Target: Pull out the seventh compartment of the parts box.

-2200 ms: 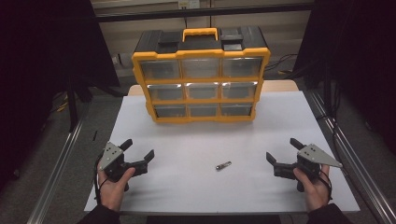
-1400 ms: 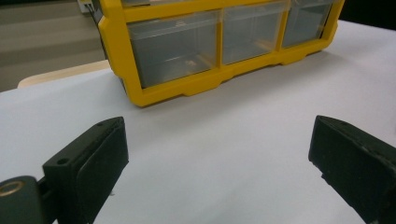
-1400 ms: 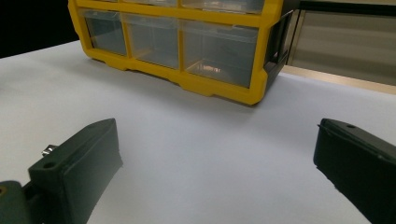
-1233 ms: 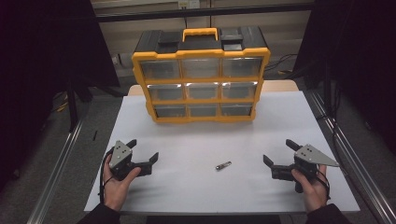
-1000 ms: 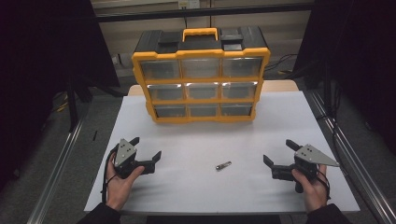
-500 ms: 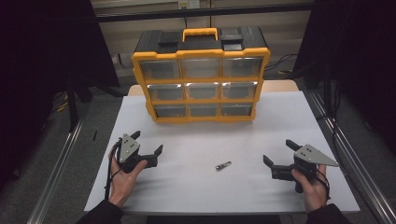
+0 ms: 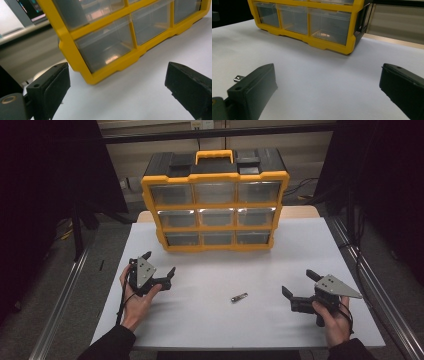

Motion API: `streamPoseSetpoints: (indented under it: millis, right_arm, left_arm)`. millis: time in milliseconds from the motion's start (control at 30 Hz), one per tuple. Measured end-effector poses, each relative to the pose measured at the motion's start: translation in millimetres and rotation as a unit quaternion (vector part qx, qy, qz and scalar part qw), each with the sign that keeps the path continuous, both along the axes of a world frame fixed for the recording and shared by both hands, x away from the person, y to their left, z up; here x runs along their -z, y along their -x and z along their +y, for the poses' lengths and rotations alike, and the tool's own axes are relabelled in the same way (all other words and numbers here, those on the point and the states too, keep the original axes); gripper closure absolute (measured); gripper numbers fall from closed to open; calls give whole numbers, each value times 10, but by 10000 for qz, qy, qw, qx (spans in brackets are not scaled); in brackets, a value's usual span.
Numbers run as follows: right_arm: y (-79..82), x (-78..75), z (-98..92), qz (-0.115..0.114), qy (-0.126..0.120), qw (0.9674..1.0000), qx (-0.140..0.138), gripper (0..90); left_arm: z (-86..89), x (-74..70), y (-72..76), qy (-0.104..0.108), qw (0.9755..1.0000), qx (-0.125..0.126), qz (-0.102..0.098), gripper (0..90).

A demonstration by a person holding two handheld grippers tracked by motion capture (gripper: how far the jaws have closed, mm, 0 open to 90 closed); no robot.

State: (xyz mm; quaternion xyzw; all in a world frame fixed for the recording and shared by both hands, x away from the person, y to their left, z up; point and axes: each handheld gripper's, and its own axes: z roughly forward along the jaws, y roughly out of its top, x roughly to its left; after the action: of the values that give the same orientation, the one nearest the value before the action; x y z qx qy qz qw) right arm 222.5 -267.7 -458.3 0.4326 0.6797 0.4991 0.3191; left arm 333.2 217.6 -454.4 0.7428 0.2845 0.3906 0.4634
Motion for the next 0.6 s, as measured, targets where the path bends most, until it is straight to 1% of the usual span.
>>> streamPoseSetpoints:
  millis: [33, 67, 100, 133, 167, 200, 233, 267, 300, 333, 367, 400, 433, 467, 500, 533, 567, 600]
  right_arm:
    - [0, 0, 0, 0, 0, 10000, 0, 5]
    - [-1, 1, 1, -9, 20, 10000, -5, 5]
    - [-1, 1, 1, -9, 18, 10000, -6, 5]
    - [-1, 1, 1, -9, 18, 10000, -6, 5]
    - [-2, 1, 1, -9, 19, 10000, -1, 5]
    - [-3, 2, 1, -7, 17, 10000, -8, 5]
    - [-2, 2, 1, -9, 22, 10000, -9, 5]
    - [-3, 1, 1, -14, 28, 10000, -11, 5]
    - [-3, 1, 2, -14, 24, 10000, -12, 5]
    - [-2, 1, 1, -9, 23, 10000, -9, 5]
    - [-2, 1, 1, -8, 22, 10000, -11, 5]
    - [-2, 1, 1, -8, 22, 10000, -11, 5]
    - [-1, 0, 1, -9, 15, 10000, -14, 5]
    - [1, 0, 2, -4, 11, 10000, -18, 5]
    - [2, -1, 2, -2, 12, 10000, -17, 5]
    - [2, 0, 2, -3, 8, 10000, -23, 5]
    - [1, 0, 1, -8, 13, 10000, -27, 5]
    - [-1, 1, 0, -9, 14, 10000, -29, 5]
  left_arm:
    - [0, 0, 0, 0, 10000, 0, 0, 56]
    - [-11, -7, -14, -160, 9998, -95, -110, 57]
    - [-11, -7, -14, -160, 9998, -95, -110, 56]
    - [-18, -22, -19, -298, 9993, -170, -161, 56]
    - [-37, -36, -28, -219, 9995, -137, -175, 57]
    - [-54, -78, -31, -472, 9978, -266, -392, 57]
    - [-67, -92, -37, -525, 9975, -147, -440, 58]
    - [-82, -102, -42, -711, 9960, -106, -540, 60]
    - [-99, -103, -44, -874, 9940, -119, -649, 60]
    - [-110, -109, -52, -995, 9927, -23, -676, 60]
    - [-124, -112, -64, -1085, 9916, 23, -708, 60]
    - [-124, -112, -64, -1085, 9916, 23, -708, 60]
    - [-138, -116, -72, -1196, 9899, 41, -762, 60]
    - [-158, -132, -91, -1301, 9876, 62, -876, 60]
    - [-175, -145, -92, -1327, 9874, 35, -866, 59]
    - [-188, -166, -96, -1383, 9865, 90, -876, 51]
    - [-199, -189, -103, -1484, 9848, 138, -892, 33]
    - [-212, -201, -115, -1525, 9835, 190, -955, 22]
